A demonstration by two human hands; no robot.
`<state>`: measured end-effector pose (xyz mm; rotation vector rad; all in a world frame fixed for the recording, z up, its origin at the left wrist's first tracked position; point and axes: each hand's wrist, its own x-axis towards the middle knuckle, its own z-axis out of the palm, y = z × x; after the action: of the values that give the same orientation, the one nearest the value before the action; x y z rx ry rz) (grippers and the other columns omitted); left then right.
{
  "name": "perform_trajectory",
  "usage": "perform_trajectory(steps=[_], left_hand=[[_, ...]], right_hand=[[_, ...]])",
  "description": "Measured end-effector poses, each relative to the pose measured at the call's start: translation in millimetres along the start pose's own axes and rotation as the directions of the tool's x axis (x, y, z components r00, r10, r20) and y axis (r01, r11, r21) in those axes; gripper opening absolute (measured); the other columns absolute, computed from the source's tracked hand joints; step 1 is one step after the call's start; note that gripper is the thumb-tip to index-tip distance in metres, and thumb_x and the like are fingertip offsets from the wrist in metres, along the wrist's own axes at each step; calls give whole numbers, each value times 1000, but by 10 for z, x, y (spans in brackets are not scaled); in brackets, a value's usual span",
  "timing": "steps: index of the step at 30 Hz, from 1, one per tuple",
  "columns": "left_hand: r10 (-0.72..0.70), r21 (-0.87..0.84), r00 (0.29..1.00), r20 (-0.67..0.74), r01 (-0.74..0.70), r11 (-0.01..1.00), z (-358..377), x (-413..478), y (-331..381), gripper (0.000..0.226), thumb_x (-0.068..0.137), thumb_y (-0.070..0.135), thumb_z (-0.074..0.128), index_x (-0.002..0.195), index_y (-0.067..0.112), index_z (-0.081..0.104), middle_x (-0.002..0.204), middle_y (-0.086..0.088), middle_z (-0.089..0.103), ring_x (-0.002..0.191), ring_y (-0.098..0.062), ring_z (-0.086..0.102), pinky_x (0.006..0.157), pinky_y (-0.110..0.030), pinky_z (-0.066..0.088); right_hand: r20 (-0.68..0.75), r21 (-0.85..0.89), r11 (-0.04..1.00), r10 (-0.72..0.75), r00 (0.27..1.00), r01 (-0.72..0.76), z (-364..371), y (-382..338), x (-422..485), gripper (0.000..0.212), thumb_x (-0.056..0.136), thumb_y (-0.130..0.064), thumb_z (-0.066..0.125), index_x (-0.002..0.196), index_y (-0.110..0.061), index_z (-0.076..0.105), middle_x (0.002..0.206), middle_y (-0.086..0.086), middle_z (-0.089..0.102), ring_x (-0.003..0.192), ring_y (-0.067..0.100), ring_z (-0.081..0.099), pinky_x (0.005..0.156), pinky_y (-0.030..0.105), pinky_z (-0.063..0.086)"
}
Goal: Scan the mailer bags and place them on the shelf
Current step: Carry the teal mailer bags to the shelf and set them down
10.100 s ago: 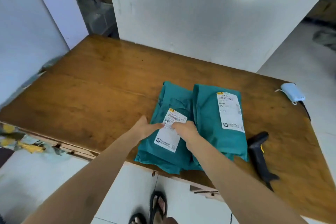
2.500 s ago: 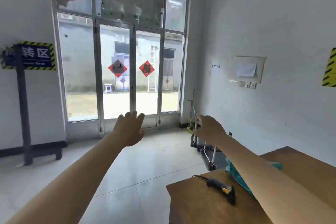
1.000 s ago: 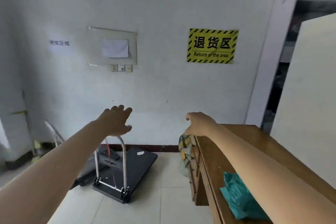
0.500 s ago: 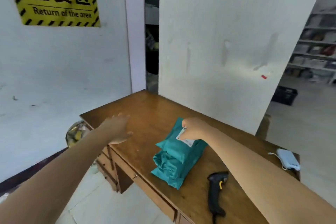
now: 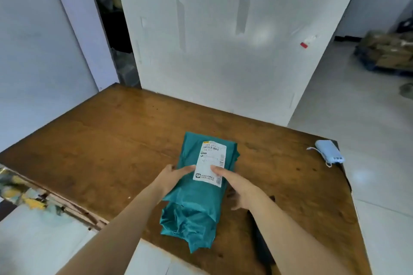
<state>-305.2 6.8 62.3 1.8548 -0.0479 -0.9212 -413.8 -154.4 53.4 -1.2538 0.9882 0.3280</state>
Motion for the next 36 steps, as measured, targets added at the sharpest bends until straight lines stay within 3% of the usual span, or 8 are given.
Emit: perform_trajectory(steps=[5, 8, 11, 16, 20, 26, 31, 36], left_hand=[[-170, -194, 913, 371, 256, 947, -13, 319, -183, 47, 78, 41, 68, 113, 10, 65, 100, -16, 74, 88, -29, 71, 77, -38, 56], [-219, -286, 851, 477, 386, 877, -50, 468, -362, 46, 73, 43, 66, 107, 12, 68, 104, -19, 72, 88, -34, 71, 88, -46, 51], [-185, -303, 801, 569, 414, 859, -37, 585, -456, 54, 75, 45, 68, 119, 15, 63, 115, -16, 69, 102, -34, 67, 96, -49, 48], [-158, -243, 730, 665, 411, 878, 6, 728, -439, 100, 31, 43, 95, 121, 16, 61, 115, -13, 69, 99, -30, 69, 73, -38, 58], [-133, -267, 714, 687, 419, 868, 56, 832, -505, 120, 25, 38, 97, 134, 18, 51, 117, -14, 68, 98, -31, 70, 67, -37, 58], [19, -334, 647, 763, 369, 867, 5, 769, -254, 96, 19, 35, 97, 107, 13, 67, 101, -13, 74, 85, -28, 73, 60, -34, 59], [157, -356, 570, 807, 256, 899, 85, 640, 376, 78, 30, 38, 96, 102, 17, 74, 109, -11, 72, 95, -27, 71, 69, -34, 60], [301, -371, 378, 875, 127, 920, 446, 178, 1347, 71, 35, 34, 95, 101, 15, 76, 108, -10, 72, 92, -25, 72, 68, -34, 59]], right_hand=[[44, 202, 978, 52, 998, -60, 62, 209, 295, 123, 33, -71, 86, 141, -33, 42, 148, 2, 45, 134, 30, 43, 110, 63, 26], [59, 339, 941, -19, 998, -2, 233, 191, 305, 81, 51, -56, 87, 122, -24, 65, 121, 5, 69, 112, 28, 64, 103, 50, 44], [35, 494, 865, -120, 992, 87, 302, 185, 345, 36, 75, -37, 75, 104, -15, 74, 107, 14, 74, 90, 28, 72, 87, 40, 53], [-125, 658, 723, -167, 978, 208, 310, 274, 432, 40, 76, -41, 63, 106, -15, 70, 99, 13, 76, 80, 27, 73, 77, 38, 52], [-146, 680, 699, -167, 975, 221, 303, 275, 434, 41, 76, -41, 60, 106, -15, 67, 94, 12, 76, 76, 25, 74, 75, 37, 53], [-178, 670, 688, -216, 960, 279, 371, 151, 355, 38, 78, -40, 60, 106, -16, 66, 89, 9, 77, 74, 21, 73, 75, 34, 54], [-280, 605, 667, -332, 901, 434, 165, -307, -114, 38, 83, -43, 59, 110, -18, 66, 95, 8, 76, 80, 22, 72, 75, 34, 55], [-479, 458, 604, -451, 754, 652, -200, -799, -1179, 34, 87, -46, 55, 82, -23, 79, 84, 5, 77, 69, 18, 73, 70, 33, 54]])
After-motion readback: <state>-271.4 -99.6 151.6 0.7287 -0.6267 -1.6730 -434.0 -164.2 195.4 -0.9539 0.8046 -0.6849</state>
